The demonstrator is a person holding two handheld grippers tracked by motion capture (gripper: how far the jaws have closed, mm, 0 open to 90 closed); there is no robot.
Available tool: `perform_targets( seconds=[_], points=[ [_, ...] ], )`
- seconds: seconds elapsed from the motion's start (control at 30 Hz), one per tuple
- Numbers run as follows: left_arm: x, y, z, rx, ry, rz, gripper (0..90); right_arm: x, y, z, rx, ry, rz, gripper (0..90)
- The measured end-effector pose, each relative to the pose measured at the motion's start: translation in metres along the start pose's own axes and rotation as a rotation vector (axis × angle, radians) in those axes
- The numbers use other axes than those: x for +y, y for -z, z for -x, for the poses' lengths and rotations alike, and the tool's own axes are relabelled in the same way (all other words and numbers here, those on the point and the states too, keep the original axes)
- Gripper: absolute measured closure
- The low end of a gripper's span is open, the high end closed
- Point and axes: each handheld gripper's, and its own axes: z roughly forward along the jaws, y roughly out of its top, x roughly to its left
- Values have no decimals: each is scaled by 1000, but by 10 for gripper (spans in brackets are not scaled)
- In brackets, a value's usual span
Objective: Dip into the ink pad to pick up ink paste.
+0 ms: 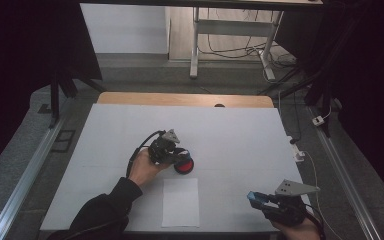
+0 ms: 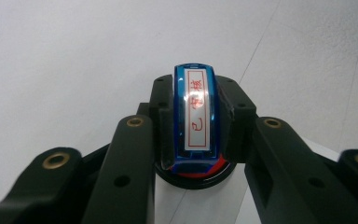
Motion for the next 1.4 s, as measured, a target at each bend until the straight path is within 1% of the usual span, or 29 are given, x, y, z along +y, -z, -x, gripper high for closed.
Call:
perform_targets(
  seconds=[0.07,0.13,0.23,0.27,0.37,0.53,0.6,0.67,0.77,0.87,0.97,1.03,1.07,1.13,1.4],
  points=[
    [1,0,0,2,7,-7,707,0,0,0,0,0,-1,684],
    [1,-2,2,3,-2,-21,708,0,0,0,-1,0,-2,684],
    [-1,-2,6,24,-7,-7,710,0,0,0,2,2,-3,685],
    [0,-2,6,28,-9,-9,711,0,0,0,2,4,-6,684],
    [0,-2,9,46,-30,-22,711,0,0,-1,-4,6,-11,685],
    [0,-3,16,78,-54,-21,711,0,-1,-1,-2,7,-9,684],
    [0,-3,17,84,-60,-22,711,1,-1,-1,1,8,-11,684],
    [-1,-3,15,76,-45,-18,711,1,-2,-1,1,9,-13,685],
    [-2,-3,11,54,-8,-5,711,1,-2,-1,2,9,-14,684],
    [-3,-3,7,35,17,1,711,1,-2,-1,2,9,-14,685],
    [-4,-3,2,8,54,9,711,1,-1,-1,2,9,-15,685],
    [-5,-3,0,-5,66,10,711,1,-1,-1,2,11,-14,684],
    [-4,-3,0,-5,68,8,711,0,-1,-1,2,11,-15,685],
    [-3,-3,1,4,60,3,711,0,-1,-1,1,11,-15,685],
    [-1,-4,15,79,-11,-14,709,1,-2,-2,-1,11,-19,685]
  ],
)
